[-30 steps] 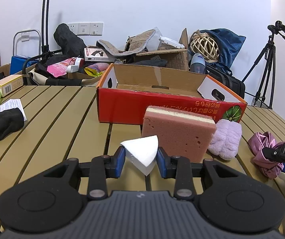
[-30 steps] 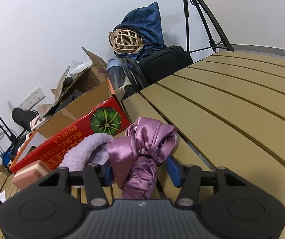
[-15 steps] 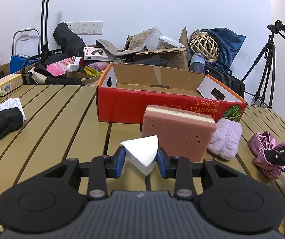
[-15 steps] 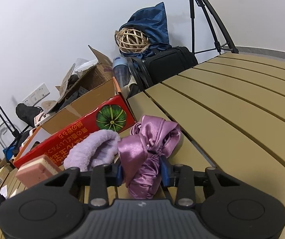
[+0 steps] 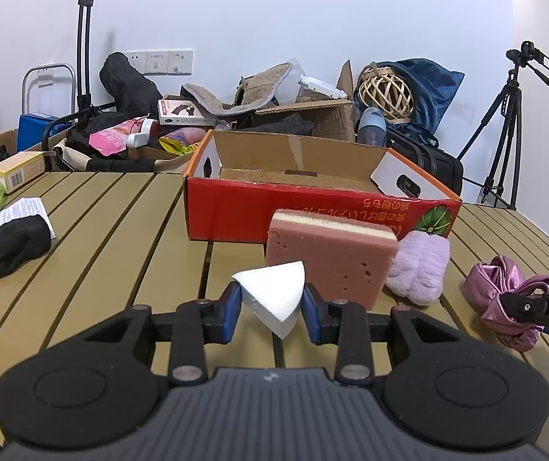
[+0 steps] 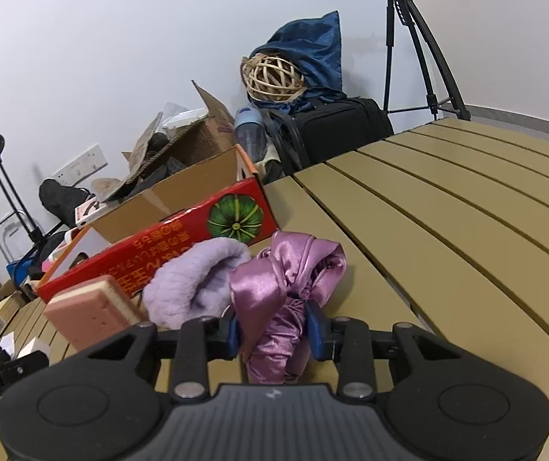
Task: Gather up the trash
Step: 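Carry the white sponge and pink scrunchie down over the black bin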
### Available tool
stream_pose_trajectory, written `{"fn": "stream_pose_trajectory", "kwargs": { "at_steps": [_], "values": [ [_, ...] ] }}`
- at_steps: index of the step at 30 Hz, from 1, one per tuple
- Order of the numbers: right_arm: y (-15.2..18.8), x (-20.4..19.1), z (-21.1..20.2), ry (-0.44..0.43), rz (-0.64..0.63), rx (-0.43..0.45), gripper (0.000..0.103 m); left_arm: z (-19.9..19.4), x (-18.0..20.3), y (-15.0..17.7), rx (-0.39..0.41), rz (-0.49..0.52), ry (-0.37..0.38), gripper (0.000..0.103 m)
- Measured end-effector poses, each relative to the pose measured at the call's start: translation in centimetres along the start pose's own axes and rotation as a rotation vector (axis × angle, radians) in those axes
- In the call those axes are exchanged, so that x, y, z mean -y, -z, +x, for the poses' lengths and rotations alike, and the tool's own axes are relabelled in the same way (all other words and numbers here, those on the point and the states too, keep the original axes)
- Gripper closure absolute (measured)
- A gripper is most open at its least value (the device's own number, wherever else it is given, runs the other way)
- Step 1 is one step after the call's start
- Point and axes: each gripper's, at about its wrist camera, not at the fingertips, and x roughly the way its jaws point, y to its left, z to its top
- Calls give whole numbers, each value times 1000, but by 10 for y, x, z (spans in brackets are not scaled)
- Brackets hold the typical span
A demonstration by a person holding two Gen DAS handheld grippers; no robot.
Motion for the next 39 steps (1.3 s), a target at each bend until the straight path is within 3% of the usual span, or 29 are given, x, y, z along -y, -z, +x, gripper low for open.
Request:
{"fn": "stream_pose_trajectory", "kwargs": {
  "at_steps": [16,25,39],
  "values": [
    [11,-21,-96,0,-125,97,71,-71,4,4,19,-14,29,69],
    [38,-7,-151,-9,-137,103,71,-119,-5,35,-1,-24,62,69],
    [81,-14,-227,-42,-227,93,71,-187,-9,85,-26,43,81,69]
  ]
}}
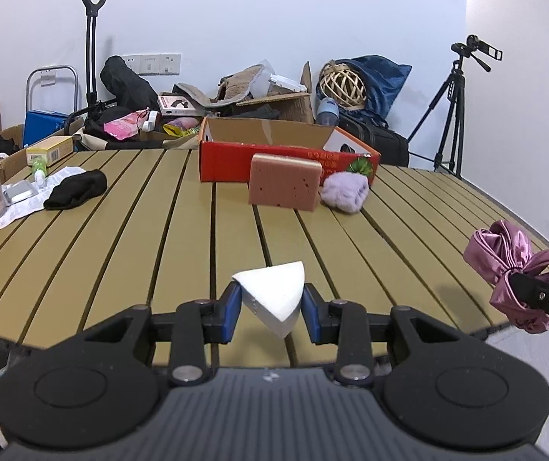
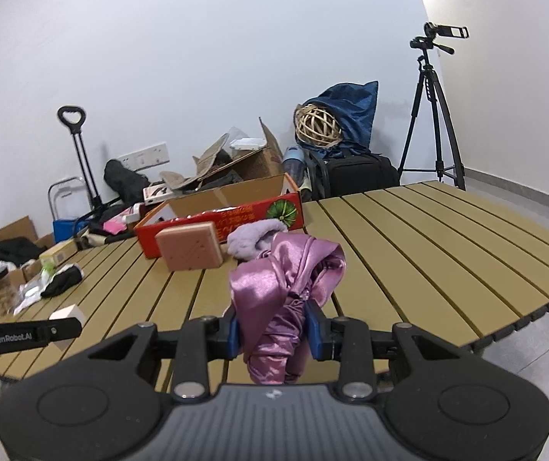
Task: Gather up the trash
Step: 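Carry the white sponge and pink scrunchie down over the black bin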
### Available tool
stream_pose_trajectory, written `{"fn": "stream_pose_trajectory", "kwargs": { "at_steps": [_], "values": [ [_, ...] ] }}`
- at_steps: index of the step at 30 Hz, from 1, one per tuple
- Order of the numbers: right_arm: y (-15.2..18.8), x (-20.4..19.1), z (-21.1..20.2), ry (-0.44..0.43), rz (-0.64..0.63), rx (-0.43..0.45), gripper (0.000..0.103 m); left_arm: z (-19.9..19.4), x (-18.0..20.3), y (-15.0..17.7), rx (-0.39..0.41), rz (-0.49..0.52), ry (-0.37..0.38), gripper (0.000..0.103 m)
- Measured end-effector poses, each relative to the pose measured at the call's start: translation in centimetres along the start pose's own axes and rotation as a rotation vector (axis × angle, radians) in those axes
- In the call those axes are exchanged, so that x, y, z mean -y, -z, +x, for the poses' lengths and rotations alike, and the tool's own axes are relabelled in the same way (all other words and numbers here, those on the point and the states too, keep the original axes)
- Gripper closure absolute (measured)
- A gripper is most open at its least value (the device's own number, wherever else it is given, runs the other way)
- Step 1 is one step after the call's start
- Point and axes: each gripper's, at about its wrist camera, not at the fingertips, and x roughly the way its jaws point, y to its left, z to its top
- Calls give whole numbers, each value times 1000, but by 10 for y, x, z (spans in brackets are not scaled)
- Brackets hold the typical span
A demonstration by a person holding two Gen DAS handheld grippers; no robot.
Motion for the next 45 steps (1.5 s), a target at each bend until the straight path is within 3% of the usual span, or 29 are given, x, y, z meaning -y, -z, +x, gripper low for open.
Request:
{"fn": "stream_pose_trajectory", "kwargs": {
  "at_steps": [14,30,45],
  "values": [
    [42,-11,-48,-28,-75,-109,71,-34,3,48,-89,65,-5,69],
    [125,-25,-41,-79,-67,-441,71,-27,9,123,-330,120,0,69],
    [182,-25,-10,-90,-7,-706,71,5,12,169,-539,137,-8,69]
  ]
}}
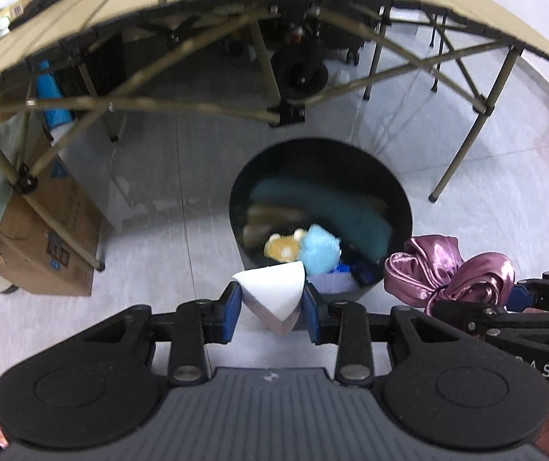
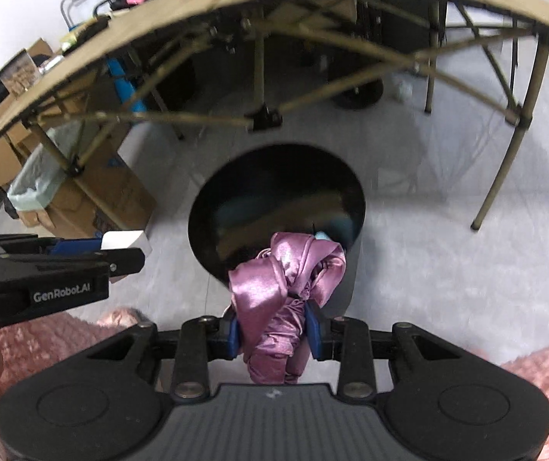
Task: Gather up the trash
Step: 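Carry the white sponge and pink scrunchie down over the black bin, then lower the pink scrunchie into the bin and open the right gripper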
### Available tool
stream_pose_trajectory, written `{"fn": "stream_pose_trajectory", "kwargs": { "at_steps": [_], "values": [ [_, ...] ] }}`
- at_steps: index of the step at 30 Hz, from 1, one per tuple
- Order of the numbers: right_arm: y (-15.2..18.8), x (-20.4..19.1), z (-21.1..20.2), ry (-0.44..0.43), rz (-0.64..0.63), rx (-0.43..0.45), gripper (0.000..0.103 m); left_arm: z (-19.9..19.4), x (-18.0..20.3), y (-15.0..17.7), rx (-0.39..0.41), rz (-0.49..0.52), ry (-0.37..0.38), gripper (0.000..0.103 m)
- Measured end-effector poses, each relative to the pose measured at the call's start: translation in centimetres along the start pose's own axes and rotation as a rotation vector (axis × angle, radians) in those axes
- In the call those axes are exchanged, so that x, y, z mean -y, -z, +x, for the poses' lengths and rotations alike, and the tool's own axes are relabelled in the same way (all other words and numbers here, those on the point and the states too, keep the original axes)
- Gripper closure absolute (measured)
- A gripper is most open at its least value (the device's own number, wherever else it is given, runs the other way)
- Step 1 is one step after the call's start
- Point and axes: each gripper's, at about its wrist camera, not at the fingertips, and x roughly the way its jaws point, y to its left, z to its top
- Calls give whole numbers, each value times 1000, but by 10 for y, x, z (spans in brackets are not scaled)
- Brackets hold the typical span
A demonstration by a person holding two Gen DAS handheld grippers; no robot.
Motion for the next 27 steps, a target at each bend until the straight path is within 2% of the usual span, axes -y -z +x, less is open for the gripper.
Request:
{"fn": "stream_pose_trajectory", "kwargs": {
  "at_steps": [12,27],
  "values": [
    [-1,6,26,9,30,-88,71,33,-7,3,-113,-21,-8,69],
    [-18,3,34,-3,18,-79,71,46,-17,-3,-172,-62,-22,69]
  ]
}}
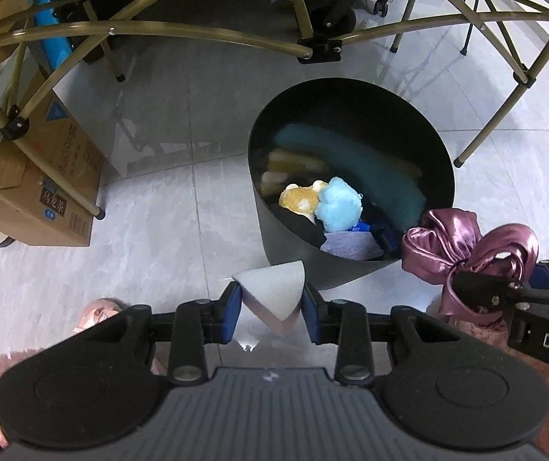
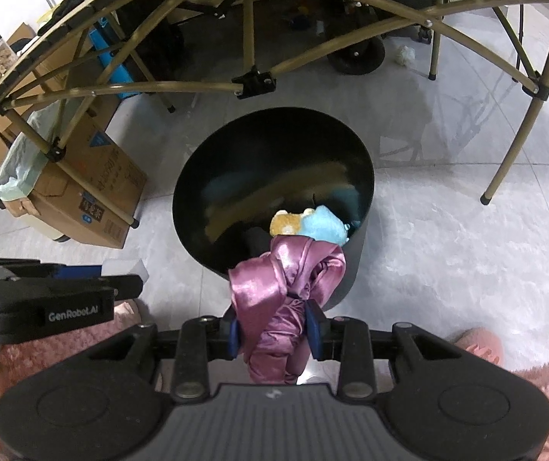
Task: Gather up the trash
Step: 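Lower the pink scrunchie into the bin and open the right gripper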
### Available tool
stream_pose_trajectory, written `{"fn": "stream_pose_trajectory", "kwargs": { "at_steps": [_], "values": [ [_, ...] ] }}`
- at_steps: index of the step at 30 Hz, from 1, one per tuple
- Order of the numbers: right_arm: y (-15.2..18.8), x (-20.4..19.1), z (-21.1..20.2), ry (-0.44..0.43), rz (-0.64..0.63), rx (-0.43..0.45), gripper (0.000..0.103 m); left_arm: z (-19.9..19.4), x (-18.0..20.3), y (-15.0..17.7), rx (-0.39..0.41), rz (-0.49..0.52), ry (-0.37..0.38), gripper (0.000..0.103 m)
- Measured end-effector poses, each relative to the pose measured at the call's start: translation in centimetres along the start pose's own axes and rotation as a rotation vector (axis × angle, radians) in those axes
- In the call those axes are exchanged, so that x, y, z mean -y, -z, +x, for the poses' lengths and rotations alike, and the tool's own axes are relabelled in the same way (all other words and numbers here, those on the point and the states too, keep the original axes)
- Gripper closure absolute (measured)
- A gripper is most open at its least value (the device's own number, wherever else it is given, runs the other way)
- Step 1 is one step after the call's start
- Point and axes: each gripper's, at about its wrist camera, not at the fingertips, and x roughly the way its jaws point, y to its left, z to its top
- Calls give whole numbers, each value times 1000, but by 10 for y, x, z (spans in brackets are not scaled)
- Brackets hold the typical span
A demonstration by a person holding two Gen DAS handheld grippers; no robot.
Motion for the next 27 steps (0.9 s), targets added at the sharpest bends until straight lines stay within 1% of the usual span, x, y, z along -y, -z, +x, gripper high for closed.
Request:
{"fn": "stream_pose_trajectory", "kwargs": {
  "at_steps": [8,23,27],
  "values": [
    [-19,-7,-2,-14,-25,43,71,-1,-6,-9,2,-23,-9,69],
    [-67,-17,19,-18,-33,63,71,3,-17,-23,-16,-57,6,69],
    [-74,-15,21,-9,-18,72,63,2,-19,-23,-13,-64,4,69]
  ]
}}
